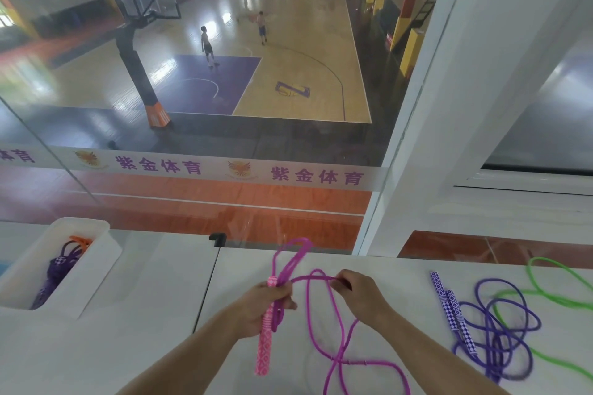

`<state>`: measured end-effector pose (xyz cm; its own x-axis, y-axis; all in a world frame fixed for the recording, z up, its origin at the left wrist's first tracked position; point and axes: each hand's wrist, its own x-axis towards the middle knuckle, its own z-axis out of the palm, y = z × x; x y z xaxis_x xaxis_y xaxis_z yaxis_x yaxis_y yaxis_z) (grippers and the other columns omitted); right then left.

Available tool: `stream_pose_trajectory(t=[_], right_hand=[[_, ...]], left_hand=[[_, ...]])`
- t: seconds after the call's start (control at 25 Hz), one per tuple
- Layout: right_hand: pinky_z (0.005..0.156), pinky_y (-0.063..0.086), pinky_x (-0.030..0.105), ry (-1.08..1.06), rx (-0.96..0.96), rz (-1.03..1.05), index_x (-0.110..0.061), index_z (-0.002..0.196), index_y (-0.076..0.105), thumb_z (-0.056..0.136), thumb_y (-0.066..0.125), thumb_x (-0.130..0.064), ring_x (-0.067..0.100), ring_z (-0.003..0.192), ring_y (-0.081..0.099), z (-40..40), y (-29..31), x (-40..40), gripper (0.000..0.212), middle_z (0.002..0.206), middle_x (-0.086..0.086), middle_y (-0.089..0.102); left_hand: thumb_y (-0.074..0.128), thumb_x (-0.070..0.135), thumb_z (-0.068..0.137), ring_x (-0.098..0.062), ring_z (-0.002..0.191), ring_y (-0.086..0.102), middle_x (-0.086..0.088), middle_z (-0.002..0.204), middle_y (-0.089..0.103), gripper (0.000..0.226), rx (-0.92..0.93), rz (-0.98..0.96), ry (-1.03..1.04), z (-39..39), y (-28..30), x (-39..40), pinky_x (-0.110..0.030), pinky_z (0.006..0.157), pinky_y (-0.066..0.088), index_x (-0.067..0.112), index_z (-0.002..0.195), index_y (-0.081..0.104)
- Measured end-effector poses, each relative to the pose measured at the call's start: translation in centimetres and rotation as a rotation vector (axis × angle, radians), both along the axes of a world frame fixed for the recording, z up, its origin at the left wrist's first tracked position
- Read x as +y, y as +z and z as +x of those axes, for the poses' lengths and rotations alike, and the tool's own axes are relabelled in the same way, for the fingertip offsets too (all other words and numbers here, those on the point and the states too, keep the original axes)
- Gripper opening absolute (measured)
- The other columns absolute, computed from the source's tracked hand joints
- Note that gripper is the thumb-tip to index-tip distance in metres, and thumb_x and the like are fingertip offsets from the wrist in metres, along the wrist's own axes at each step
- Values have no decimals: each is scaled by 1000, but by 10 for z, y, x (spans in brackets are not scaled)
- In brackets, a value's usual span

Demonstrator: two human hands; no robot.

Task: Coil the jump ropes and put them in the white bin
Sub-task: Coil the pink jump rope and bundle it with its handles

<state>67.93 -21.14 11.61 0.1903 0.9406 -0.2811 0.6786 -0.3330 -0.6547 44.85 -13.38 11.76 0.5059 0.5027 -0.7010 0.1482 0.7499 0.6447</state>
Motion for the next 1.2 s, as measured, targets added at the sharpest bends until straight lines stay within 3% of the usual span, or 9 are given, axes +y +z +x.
stream_pose_trajectory(t=[0.16,0.28,0.36,0.48,0.56,0.72,0.92,1.08,1.2], right_hand=[[61,41,12,-155,39,5,-16,94,63,104,49,-27,10,79,60,29,4,-7,20,86,-2,65],[61,38,13,-275,143,-38,-15,100,63,106,43,-23,8,76,59,28,2,-15,23,89,-2,65],[56,36,21,-300,336,-62,-15,100,64,106,41,-22,10,57,48,13,0,-17,25,72,-4,57],[49,29,28,-251,565,-47,-16,99,65,105,44,-20,11,48,35,-19,1,-12,23,61,-2,42],[48,31,25,-180,527,-51,-18,99,66,104,46,-23,8,45,35,-37,3,-5,21,58,-5,43],[52,37,12,-2,238,-51,-20,95,68,103,48,-27,1,52,47,-51,8,5,23,69,-10,58],[60,39,8,125,177,-94,-17,94,68,103,46,-21,-1,67,56,-54,18,7,25,86,-6,65],[58,38,17,141,209,-162,-23,90,64,104,42,-24,5,57,48,-44,17,0,26,79,-5,60],[70,46,22,190,231,-253,-29,92,68,103,44,-29,8,72,56,-25,12,-11,26,86,-8,64]], left_hand=[[54,13,101,-12,47,59,-2,64,60,12,-131,-90,524,-23,-12,33,-26,45,52,6,94,61],[58,21,100,-9,45,53,2,62,56,13,-186,-76,729,-31,-19,46,-23,44,46,11,93,59],[60,24,99,-10,47,49,2,62,52,16,-184,-72,682,-24,-19,40,-24,45,44,13,88,57],[64,24,96,-12,50,46,1,63,48,17,-119,-45,461,1,-13,14,-28,49,42,11,88,55],[66,26,95,-13,52,46,0,63,49,21,-73,0,334,17,-6,-4,-29,53,41,6,97,59],[64,29,97,-16,53,46,-5,64,52,35,-6,105,238,37,-2,-23,-31,53,43,-4,111,64],[64,26,96,-17,58,55,-8,66,61,30,69,167,203,40,-1,-22,-32,67,51,-3,101,67],[58,24,101,-22,69,55,-13,82,67,25,-19,115,348,30,3,-4,-38,69,48,0,104,62],[56,21,101,-22,68,59,-11,73,66,18,-214,-40,582,6,0,27,-40,76,51,3,101,58]])
